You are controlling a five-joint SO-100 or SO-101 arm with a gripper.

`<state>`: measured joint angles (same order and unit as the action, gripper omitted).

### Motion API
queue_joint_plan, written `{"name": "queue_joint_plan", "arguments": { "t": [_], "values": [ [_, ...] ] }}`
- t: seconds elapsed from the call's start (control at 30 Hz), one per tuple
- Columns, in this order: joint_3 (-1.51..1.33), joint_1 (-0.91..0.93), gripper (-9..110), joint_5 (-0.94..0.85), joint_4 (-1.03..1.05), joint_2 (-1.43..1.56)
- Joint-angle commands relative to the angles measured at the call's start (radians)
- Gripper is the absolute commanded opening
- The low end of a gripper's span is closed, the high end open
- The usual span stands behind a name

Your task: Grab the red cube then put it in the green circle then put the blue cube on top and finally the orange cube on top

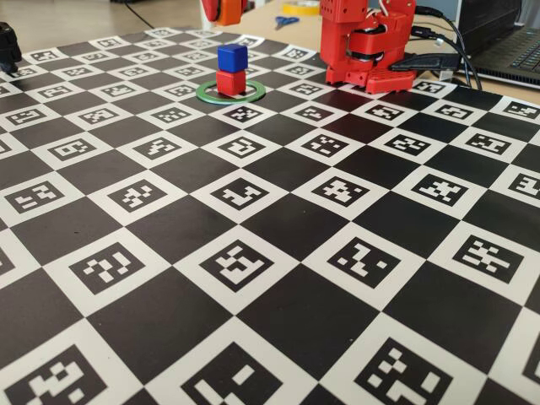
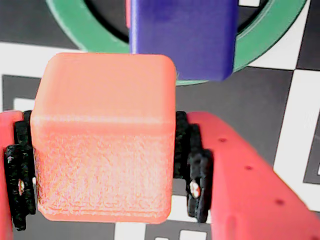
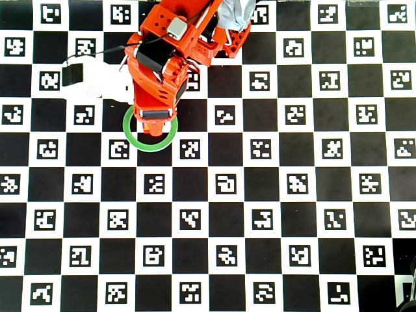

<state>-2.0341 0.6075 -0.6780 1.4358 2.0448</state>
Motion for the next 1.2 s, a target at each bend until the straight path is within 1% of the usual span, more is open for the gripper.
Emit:
{"name": "queue_joint_plan", "arguments": {
  "t": [0.0,0.5,1.17],
  "values": [
    [-0.003,0.023,6,-0.023,-0.025,0.064],
    [-0.097,0.051,6,-0.049,-0.094,0.066],
    [-0.118,0.078,7,-0.078,-0.123,0.064]
  ]
}}
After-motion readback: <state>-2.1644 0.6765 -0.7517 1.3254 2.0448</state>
